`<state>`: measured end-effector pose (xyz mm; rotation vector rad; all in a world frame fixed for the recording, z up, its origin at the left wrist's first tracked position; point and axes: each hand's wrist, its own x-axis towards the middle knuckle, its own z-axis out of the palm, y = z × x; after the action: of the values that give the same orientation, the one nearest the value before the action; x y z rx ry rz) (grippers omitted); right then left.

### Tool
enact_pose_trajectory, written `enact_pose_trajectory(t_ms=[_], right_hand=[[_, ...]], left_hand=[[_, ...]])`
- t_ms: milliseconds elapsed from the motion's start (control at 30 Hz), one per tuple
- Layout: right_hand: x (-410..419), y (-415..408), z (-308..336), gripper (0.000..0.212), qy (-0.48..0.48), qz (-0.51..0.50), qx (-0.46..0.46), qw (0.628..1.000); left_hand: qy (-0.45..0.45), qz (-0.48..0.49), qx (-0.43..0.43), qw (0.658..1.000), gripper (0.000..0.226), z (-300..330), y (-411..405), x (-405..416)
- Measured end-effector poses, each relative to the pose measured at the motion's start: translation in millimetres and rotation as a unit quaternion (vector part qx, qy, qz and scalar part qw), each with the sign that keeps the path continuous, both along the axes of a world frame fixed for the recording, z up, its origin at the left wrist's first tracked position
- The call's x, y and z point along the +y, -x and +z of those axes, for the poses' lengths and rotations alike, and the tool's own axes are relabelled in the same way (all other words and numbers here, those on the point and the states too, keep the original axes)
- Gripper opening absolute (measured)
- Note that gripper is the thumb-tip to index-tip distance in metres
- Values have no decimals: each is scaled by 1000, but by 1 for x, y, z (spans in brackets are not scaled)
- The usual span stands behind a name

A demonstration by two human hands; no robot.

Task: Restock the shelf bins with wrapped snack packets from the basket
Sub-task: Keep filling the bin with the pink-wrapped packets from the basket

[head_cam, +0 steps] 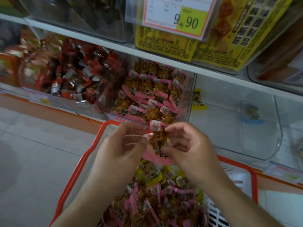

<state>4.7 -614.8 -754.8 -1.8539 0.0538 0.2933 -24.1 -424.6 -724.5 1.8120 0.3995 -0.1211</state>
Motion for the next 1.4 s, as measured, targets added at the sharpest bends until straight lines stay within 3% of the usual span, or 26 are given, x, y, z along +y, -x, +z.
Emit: enact_pose_trajectory(t_ms=[100,167,233,300,367,533,733,1033,1200,1333,1400], right_hand=[[8,-7,7,44,10,-39,-9,999],[22,-22,12,43,36,-58,-28,997],[44,-46,15,43,67,-64,-54,994],[69,-74,11,42,101,-55,-73,991],[96,-101,1,41,149,-31,-81,985],[138,-135,-24,37,241,41,-58,968],[147,-137,-31,36,362,100,-114,920],[141,-132,-33,37,336,138,-109,926],[133,-116,-15,20,255,106,-100,956],[117,-69,6,9,210,95,-149,962],[107,-40,4,15,189,128,-71,971]], left_hand=[[-184,50,-20,981,27,-1,-4,23],[-279,54,51,957,46,-6,-5,39],[-317,12,161,934,66,-12,-4,48],[-306,-36,237,921,70,-17,-3,50],[-285,-65,260,920,63,-19,-2,50],[-296,-78,235,923,51,-22,-3,53],[-293,-69,207,931,49,-24,-3,59],[-279,-64,208,935,45,-21,-2,60],[-286,-65,215,932,31,-27,-8,64],[-281,-77,212,933,18,-24,-16,78],[-279,-80,210,934,22,-21,-13,86]])
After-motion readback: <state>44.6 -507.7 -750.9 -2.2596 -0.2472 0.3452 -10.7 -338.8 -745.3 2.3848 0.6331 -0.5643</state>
